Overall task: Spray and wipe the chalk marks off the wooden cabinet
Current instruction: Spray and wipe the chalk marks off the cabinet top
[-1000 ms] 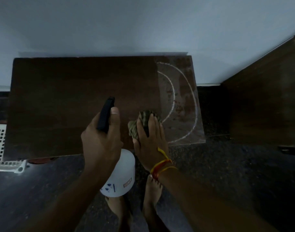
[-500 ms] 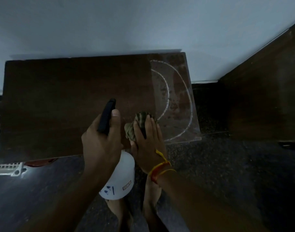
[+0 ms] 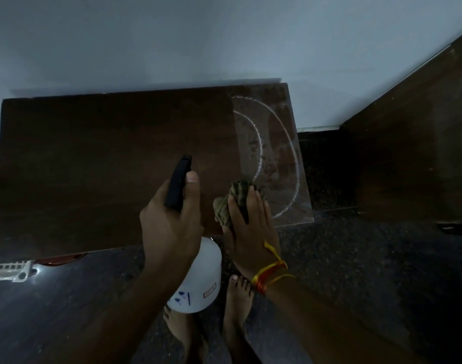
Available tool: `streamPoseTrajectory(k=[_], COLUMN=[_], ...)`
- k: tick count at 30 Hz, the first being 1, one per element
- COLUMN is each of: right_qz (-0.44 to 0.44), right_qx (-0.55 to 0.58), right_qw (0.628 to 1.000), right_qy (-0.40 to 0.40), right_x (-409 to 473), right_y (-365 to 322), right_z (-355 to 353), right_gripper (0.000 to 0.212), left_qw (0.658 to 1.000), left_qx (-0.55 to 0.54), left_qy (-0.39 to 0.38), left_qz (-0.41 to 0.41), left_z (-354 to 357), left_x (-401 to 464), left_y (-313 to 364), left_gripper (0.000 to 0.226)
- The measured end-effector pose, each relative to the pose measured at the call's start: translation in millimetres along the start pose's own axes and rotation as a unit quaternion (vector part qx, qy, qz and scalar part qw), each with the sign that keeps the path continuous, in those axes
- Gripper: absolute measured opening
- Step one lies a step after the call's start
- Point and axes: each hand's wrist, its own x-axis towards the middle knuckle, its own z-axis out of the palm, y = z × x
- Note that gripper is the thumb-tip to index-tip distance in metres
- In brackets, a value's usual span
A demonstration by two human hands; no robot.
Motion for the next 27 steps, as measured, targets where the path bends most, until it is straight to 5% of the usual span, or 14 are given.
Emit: streamPoseTrajectory(k=[27], right_qz=[0.029], right_qx=[-0.016], right_qw=[0.999], right_qy=[0.025], right_x=[73.3], right_y=[32.5], right_z=[-16.6], right_gripper=[0.062], left_qw=[0.999], left_qx=[0.033], left_qy=[0.029], left_qz=[0.006], left_z=[28.3], left_x=[9.3], left_y=[4.7], left_gripper=[0.027])
